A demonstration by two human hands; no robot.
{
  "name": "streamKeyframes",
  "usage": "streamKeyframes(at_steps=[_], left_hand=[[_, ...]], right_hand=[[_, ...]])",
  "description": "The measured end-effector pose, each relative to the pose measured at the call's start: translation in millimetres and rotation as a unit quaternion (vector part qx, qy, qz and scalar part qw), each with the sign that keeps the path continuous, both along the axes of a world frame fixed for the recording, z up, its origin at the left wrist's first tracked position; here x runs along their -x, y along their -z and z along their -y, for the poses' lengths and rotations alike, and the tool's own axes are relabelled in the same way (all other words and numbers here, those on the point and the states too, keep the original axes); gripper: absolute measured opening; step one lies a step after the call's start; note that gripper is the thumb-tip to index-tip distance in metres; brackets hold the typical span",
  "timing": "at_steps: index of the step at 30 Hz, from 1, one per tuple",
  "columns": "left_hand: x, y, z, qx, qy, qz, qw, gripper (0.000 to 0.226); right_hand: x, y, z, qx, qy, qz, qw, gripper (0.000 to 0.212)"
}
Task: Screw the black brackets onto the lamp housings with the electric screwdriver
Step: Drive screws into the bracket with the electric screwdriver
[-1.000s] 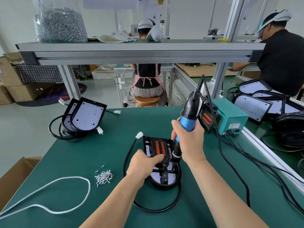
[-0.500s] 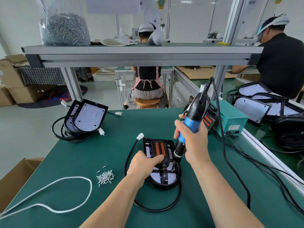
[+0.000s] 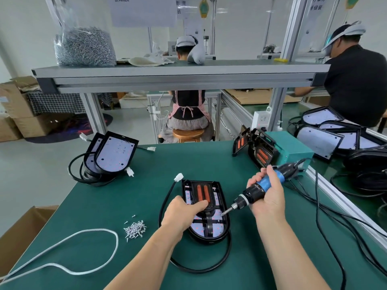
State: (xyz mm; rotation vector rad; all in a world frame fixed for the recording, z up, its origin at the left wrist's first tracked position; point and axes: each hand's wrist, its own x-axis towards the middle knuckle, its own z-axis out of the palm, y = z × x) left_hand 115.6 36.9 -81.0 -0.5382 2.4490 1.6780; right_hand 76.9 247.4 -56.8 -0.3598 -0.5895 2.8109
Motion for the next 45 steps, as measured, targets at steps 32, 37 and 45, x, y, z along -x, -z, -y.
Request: streamKeyframes(at_steps=[32, 37, 45], left_hand=[[-19, -9, -11, 0.138, 0.013, 0.012, 0.990, 0.072], [-19, -16, -2, 0.142, -0.001, -0.018, 0.990, 0.069], [-18, -22, 123, 0.217, -0.164, -0.049, 0.961, 0.014]], right_hand=[[10, 41, -15, 0.074, -0.070, -0.001, 0.995, 0.033], [13, 42, -18, 0.080, -0.076, -0.003, 0.994, 0.033], [15, 44, -18, 0.066, -0.083, -0.015, 0.994, 0.030]])
